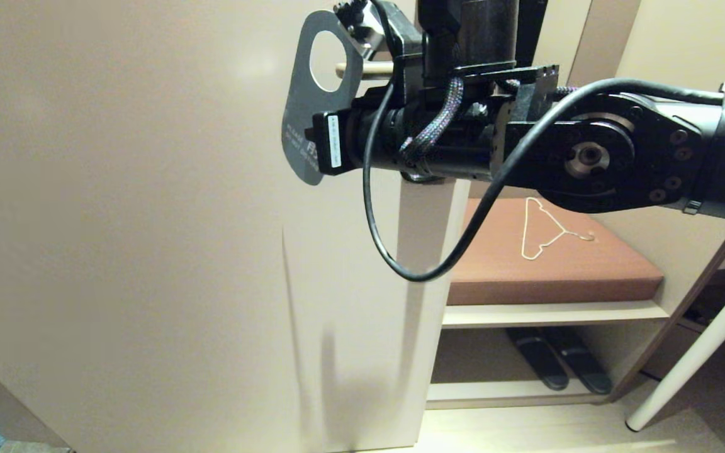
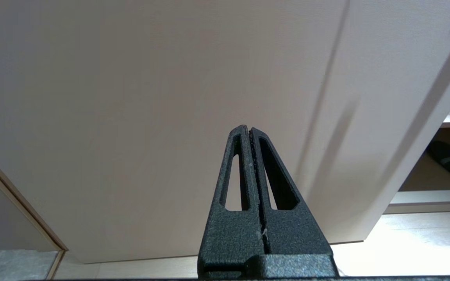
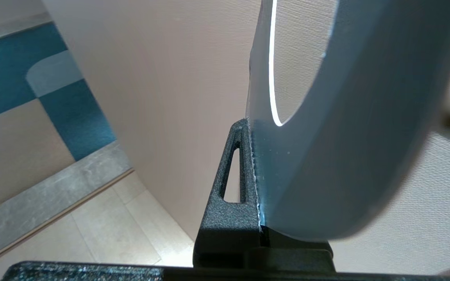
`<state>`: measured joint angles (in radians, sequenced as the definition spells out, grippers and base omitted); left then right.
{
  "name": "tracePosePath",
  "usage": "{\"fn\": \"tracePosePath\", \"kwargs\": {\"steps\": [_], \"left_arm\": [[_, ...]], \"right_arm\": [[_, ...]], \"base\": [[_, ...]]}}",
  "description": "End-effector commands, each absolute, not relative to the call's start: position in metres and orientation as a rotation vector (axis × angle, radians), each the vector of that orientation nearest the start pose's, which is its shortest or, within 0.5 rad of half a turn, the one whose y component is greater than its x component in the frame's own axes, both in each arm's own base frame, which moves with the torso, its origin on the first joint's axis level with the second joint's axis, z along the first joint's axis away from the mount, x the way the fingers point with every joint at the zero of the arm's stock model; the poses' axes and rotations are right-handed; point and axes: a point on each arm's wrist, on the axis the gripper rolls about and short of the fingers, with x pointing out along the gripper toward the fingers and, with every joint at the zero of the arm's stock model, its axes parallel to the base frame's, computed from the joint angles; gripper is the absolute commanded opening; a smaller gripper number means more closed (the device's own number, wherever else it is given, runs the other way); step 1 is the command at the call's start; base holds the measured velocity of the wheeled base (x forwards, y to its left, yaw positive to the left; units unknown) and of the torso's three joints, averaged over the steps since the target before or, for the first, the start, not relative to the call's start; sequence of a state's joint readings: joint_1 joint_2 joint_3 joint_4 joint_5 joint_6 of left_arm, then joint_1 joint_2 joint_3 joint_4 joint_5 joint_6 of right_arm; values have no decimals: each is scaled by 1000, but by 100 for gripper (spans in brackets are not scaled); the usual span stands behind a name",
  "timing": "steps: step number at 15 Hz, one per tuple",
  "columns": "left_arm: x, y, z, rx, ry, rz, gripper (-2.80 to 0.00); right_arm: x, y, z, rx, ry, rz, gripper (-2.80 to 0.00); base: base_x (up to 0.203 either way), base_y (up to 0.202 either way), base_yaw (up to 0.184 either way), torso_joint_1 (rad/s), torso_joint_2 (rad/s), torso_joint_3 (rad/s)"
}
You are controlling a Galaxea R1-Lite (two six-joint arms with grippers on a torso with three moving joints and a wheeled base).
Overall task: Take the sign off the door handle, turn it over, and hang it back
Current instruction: Take down the sign, then hand it to the other hand
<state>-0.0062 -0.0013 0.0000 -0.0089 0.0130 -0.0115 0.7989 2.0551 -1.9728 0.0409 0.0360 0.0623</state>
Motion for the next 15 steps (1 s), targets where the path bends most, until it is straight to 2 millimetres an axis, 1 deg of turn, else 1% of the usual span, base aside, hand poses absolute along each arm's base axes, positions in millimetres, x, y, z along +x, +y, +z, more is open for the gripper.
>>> {"fn": "tracePosePath", "kwargs": {"steps": [1, 4, 7, 15], "left_arm": [[-23, 0, 76, -12, -9, 8, -280], [-23, 0, 76, -12, -9, 8, -280], [-23, 0, 76, -12, -9, 8, -280], [-23, 0, 76, -14, -9, 8, -280]], "right_arm": [[291, 303, 315, 13, 141, 836, -280], [288, 301, 319, 14, 139, 839, -280], [282, 295, 324, 15, 138, 857, -280], [244, 261, 342, 8, 147, 867, -280]], "base": [[0, 0, 0, 0, 0, 0], [0, 0, 0, 0, 0, 0], [0, 0, 0, 0, 0, 0], [0, 0, 0, 0, 0, 0]]}}
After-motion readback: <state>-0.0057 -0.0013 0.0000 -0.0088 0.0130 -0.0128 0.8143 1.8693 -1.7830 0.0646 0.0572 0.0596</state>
